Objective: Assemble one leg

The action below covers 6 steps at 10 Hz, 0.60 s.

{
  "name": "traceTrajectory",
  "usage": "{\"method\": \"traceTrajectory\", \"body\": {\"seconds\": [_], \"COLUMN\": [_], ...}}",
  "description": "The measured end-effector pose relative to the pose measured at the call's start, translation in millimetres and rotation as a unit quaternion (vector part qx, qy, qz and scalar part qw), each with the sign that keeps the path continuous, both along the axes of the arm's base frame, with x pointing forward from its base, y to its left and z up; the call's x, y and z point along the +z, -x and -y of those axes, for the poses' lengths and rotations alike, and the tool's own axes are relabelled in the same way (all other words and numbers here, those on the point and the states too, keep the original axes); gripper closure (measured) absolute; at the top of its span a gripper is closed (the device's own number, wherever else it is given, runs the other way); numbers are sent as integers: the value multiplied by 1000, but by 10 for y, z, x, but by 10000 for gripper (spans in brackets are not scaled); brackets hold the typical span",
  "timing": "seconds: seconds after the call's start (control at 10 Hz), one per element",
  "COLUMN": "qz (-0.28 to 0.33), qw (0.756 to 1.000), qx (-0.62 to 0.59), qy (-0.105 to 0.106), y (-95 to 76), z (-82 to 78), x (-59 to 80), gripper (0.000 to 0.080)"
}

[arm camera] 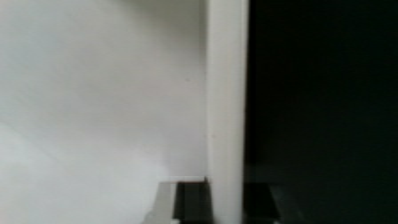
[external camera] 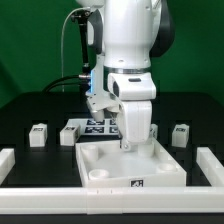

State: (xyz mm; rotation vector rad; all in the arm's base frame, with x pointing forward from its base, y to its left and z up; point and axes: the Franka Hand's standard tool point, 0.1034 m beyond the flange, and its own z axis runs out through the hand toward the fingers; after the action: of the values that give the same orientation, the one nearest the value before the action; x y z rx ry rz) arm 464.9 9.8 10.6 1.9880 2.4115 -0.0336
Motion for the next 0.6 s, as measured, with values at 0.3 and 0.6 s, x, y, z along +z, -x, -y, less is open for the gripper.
{"method": "traceTrajectory", "body": {"seconds": [0.3, 0.6], "qz": [11, 29], "qw": [998, 995], "qx": [-58, -97], "qy": [-7, -21], "y": [-4, -72], "z": [-130, -316], "x": [-5, -5], "gripper": [741, 739]}}
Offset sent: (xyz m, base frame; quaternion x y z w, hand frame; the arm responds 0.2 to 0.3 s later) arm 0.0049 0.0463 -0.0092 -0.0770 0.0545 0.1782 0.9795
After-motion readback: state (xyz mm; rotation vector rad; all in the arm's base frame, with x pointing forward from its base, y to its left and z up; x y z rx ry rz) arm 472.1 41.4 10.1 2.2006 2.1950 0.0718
